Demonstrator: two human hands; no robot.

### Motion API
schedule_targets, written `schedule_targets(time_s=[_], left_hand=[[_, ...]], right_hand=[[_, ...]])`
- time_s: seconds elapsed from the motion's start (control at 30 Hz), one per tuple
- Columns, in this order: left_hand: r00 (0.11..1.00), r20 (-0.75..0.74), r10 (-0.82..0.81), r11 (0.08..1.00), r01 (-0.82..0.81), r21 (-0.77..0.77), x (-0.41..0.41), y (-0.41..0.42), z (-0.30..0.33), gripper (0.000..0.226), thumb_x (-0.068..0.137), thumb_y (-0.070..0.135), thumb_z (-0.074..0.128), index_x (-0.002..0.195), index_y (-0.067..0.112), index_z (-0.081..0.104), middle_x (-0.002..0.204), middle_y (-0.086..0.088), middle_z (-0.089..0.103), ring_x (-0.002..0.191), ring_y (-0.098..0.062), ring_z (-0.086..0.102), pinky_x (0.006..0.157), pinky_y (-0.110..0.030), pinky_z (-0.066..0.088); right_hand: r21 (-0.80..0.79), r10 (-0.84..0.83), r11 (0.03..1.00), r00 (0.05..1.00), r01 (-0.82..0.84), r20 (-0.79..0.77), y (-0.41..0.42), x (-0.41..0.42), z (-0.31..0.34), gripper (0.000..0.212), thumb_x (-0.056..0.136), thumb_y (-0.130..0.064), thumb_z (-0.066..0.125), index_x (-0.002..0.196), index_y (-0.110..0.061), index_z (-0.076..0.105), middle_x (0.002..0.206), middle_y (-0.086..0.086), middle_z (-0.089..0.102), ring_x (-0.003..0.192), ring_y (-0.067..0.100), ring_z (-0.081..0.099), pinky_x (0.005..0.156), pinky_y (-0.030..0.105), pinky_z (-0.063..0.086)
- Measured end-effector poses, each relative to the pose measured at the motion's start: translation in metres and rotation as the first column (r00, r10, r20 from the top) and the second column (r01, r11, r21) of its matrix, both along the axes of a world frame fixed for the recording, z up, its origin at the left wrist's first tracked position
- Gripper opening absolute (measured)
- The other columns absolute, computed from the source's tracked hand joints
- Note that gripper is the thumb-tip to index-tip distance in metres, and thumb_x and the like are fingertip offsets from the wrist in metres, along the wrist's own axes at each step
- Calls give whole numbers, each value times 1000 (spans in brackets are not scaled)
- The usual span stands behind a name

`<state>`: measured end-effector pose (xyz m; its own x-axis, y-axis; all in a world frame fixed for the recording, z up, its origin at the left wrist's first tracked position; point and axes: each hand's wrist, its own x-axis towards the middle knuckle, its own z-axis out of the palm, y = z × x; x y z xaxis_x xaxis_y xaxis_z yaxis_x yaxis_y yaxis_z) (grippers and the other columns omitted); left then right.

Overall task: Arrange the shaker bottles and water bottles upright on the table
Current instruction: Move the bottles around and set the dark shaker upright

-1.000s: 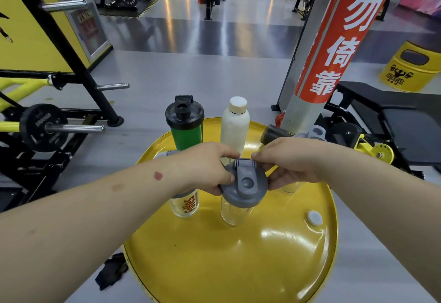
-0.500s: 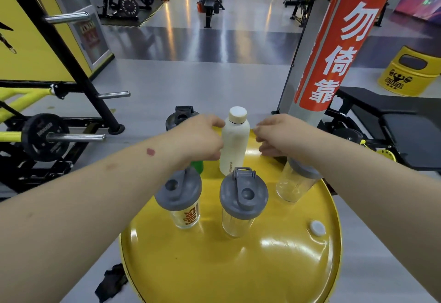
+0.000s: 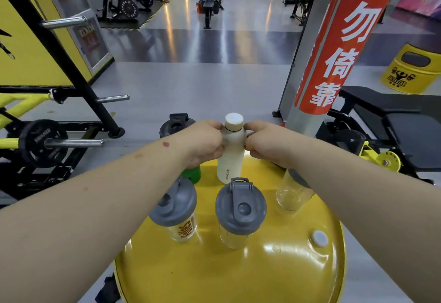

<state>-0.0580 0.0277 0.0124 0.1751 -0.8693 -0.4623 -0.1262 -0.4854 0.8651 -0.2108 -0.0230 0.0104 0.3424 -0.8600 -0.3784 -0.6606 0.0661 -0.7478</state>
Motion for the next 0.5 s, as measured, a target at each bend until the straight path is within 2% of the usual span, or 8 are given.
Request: schedule_targets(time_s=[0.1,0.17,0.23,0.33,0.37,0.43,0.47,0.5], left_hand=[[997,46,58,998,-56,-36,-2,-1,2,34,93,-14,41,87,16,56,96,-10,58,99,-26,59,103,-47,54],[977,181,115,989,-95,-116,-6,-5,3,25,87,-6,49,91,18,57,108,-13,63,99,-29,65,97,-48,58],[963,221,152,978,-114,-175,-16,-4,6,29,73,6,52,89,30,58,116,-13,66,103,-34,70,93,-50,60],[975,222,9,982,33,-185,-42,-5,7,36,70,6,58,96,30,66,116,-11,65,101,-35,71,88,-48,62],[975,215,-57,980,96,-176,-52,-5,7,39,73,2,60,102,27,68,118,-12,65,102,-34,71,88,-48,62],[956,229,-183,965,219,-143,-73,-6,5,48,81,-2,61,123,20,67,123,-13,65,109,-31,69,94,-44,60],[937,262,-233,950,276,-142,-82,-7,4,50,84,-1,62,131,17,64,131,-11,64,117,-28,66,101,-37,56],[907,303,-292,934,338,-113,-91,-8,4,47,89,3,61,135,14,62,141,-8,59,126,-24,60,103,-25,49]], right_hand=[[-55,21,998,998,-24,-61,-1,-6,7,52,90,-18,58,142,-13,57,141,22,64,125,39,64,111,56,50],[-141,13,990,994,-28,-106,-7,-13,13,55,96,-16,55,151,-18,52,149,13,61,131,33,61,110,44,50],[-274,-7,962,995,-20,-99,-12,-28,24,52,99,-15,54,150,-23,55,146,2,65,128,24,62,103,34,50],[-421,-78,905,997,63,-18,-18,-60,40,43,101,-14,55,142,-23,64,133,-5,69,116,19,65,85,23,50],[-444,-111,891,994,95,-10,-18,-73,42,41,102,-13,53,141,-23,65,129,-7,67,114,19,62,84,24,50],[-460,-180,876,983,141,-43,-19,-98,39,40,104,-15,52,141,-22,64,131,-6,60,118,24,56,98,40,55],[-442,-205,884,976,152,-75,-19,-110,35,39,104,-18,53,142,-22,62,137,-1,60,123,31,57,102,47,54],[-403,-222,901,969,163,-104,-19,-121,30,40,104,-20,54,144,-20,61,142,4,59,128,36,57,101,47,53]])
